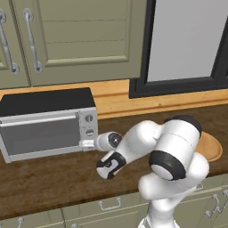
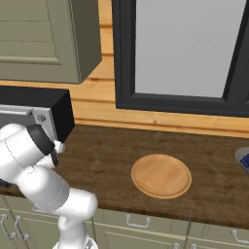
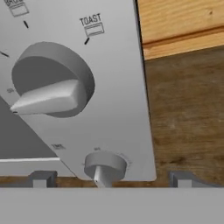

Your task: Pick up the kebab skewer and baguette bread, and place them inside the toaster oven. Close the toaster oven door and start by setting the timer.

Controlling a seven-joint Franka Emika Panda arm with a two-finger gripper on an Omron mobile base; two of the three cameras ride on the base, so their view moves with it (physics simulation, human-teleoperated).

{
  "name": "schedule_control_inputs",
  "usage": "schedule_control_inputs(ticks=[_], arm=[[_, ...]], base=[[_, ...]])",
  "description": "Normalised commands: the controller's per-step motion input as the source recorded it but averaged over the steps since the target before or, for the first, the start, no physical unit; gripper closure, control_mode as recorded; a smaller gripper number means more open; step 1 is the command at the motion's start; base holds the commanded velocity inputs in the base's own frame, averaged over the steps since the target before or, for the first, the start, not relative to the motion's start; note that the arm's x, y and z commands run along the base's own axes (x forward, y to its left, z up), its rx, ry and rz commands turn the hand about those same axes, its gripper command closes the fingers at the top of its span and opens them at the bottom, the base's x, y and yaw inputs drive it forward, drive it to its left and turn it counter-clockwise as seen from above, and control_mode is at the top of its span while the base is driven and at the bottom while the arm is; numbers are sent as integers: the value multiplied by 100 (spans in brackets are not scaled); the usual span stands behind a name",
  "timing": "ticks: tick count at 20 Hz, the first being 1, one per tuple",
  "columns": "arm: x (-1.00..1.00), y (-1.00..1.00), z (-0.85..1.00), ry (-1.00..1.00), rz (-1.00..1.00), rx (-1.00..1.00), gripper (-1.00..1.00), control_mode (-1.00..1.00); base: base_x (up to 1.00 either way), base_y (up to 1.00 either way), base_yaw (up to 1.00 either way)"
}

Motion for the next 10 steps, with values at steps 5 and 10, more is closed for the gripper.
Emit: schedule_control_inputs(ticks=[5,10], arm=[[7,11,-9,0,0,0,-100,-100],[-5,2,-9,0,0,0,-100,-100]], base=[[0,0,0],[0,0,0]])
